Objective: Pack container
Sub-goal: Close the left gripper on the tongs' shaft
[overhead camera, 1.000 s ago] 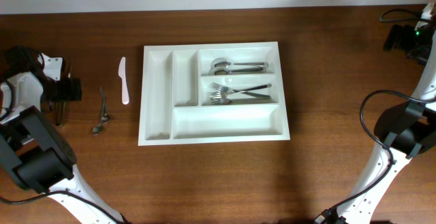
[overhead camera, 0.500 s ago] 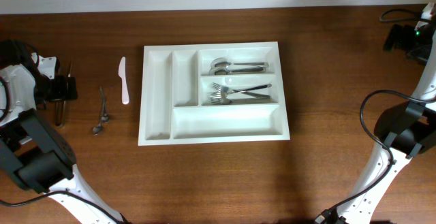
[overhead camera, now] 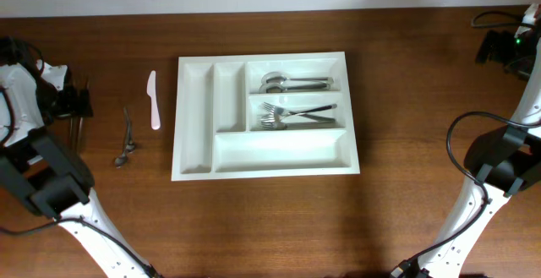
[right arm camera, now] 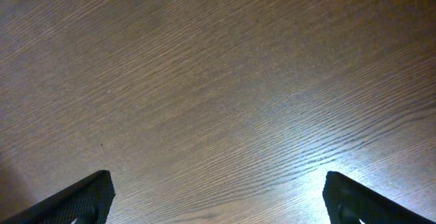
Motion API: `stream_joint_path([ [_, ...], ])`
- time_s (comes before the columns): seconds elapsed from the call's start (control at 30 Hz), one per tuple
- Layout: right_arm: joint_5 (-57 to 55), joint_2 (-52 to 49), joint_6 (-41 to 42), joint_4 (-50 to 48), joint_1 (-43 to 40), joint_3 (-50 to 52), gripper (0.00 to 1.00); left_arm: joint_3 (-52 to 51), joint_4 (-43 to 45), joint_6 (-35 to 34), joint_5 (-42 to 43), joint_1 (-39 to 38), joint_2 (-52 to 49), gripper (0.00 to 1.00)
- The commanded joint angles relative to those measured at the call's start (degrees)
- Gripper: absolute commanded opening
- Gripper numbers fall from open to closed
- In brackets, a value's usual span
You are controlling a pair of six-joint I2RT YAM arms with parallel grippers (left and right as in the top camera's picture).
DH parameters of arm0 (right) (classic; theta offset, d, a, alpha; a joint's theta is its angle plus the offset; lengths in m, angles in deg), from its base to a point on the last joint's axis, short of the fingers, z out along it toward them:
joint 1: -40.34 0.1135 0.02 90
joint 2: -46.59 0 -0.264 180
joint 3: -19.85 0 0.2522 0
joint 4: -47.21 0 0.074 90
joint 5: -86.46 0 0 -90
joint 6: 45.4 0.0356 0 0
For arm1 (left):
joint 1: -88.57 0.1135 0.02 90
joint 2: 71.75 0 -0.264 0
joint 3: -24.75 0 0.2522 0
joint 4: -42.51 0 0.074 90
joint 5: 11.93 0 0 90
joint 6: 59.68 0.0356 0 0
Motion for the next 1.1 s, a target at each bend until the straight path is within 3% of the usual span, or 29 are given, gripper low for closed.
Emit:
stream_joint_path([
  [0.0, 0.07, 2.23, 0.04, -0.13, -0.44, 0.31, 0.99, 4.02, -1.38, 0.68, -0.15, 0.0, -3.45, 0.98],
  [1.07, 0.07, 2.23, 0.04, -0.13, -0.42, 0.31, 0.99, 4.2, -0.94, 3.72, -2.38, -0.33, -9.9, 0.96],
])
